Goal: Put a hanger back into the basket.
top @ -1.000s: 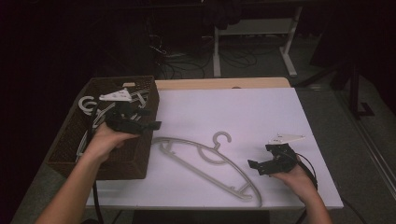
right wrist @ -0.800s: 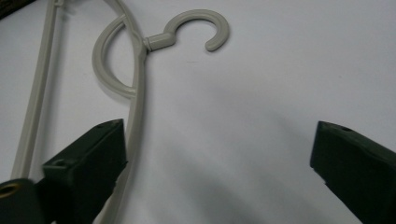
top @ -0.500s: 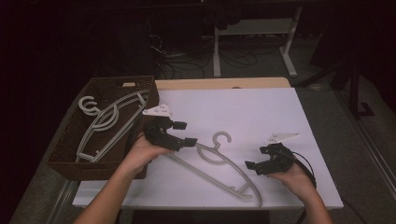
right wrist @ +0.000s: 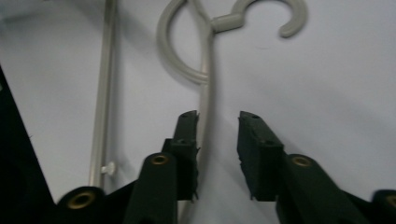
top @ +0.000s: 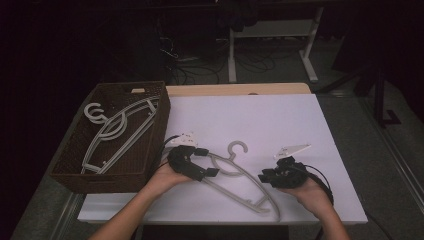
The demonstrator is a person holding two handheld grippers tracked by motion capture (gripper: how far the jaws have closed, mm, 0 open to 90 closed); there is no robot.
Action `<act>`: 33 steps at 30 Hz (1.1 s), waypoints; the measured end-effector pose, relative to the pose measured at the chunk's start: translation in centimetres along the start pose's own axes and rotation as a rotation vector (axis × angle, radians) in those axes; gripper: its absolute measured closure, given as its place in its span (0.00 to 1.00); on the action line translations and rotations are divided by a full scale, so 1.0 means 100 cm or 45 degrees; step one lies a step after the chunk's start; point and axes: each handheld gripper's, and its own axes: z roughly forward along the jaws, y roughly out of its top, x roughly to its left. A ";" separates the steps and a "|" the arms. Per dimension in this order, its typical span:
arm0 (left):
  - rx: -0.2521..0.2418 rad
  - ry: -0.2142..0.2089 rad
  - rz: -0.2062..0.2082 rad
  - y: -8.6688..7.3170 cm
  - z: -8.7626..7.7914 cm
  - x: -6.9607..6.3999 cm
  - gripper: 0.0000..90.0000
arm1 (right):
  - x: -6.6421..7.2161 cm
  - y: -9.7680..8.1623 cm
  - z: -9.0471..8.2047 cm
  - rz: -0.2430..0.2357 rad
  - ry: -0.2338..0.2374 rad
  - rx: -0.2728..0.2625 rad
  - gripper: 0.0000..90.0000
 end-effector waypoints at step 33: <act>0.060 0.017 -0.022 -0.008 0.008 0.010 0.05 | -0.005 -0.001 0.015 -0.072 -0.114 0.245 0.99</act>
